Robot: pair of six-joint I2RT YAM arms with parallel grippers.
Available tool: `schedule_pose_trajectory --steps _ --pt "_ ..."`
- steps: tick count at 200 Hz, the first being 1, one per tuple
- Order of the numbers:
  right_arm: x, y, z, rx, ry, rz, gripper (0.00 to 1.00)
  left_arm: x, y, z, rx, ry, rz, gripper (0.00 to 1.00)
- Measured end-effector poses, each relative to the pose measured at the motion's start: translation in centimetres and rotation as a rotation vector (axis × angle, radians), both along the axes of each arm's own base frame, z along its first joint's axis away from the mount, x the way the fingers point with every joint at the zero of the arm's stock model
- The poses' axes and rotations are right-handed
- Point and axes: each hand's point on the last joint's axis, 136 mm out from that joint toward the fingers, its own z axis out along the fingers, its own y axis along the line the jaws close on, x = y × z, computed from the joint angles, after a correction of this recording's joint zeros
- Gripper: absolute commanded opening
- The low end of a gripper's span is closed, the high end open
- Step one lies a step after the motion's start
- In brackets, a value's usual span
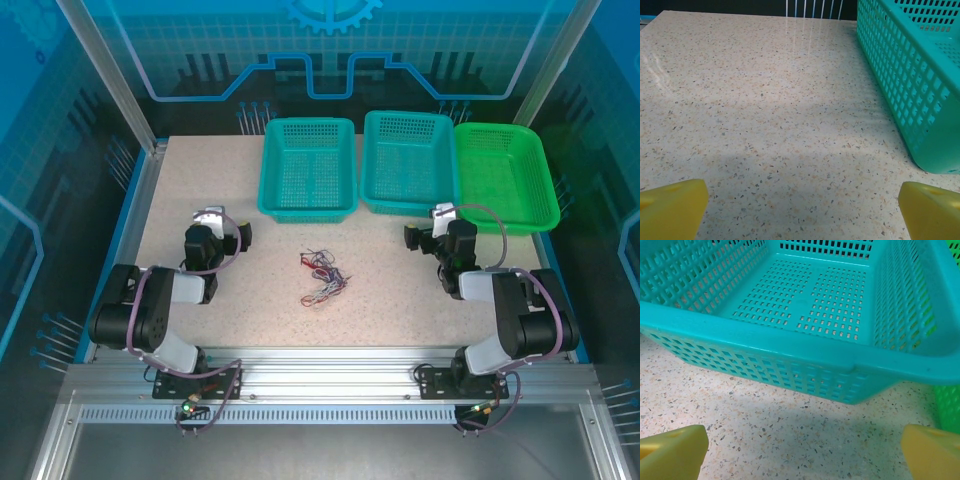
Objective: Untangle the cables
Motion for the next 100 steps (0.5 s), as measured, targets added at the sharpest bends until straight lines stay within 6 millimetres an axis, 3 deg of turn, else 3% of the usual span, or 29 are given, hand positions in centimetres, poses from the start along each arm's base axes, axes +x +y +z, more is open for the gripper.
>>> schedule_pose_trajectory --steps 22,36,48,77,89,100 --pt "-0.2 0.0 -0.1 -0.003 0.012 0.001 1.00 0.0 0.0 0.0 0.000 0.000 0.000 0.99" --pt "-0.6 -0.6 1.0 -0.009 0.004 -0.032 1.00 0.0 0.0 0.0 0.000 -0.001 0.000 0.99" --pt "-1.3 -1.4 3.5 0.005 -0.033 -0.087 1.00 0.0 0.0 0.2 -0.001 -0.015 0.001 0.99" --pt "-3.6 -2.7 12.2 0.141 -0.123 -0.194 0.98 -1.6 0.5 1.1 0.012 -0.046 0.034 0.99" --pt "-4.5 -2.1 15.4 0.210 -0.139 -0.179 0.97 -2.5 0.5 3.4 0.021 -0.099 0.052 0.99" --pt "-5.4 -1.0 17.5 0.262 -0.130 -0.136 0.96 -3.1 0.4 6.9 0.008 -0.192 0.071 0.99"
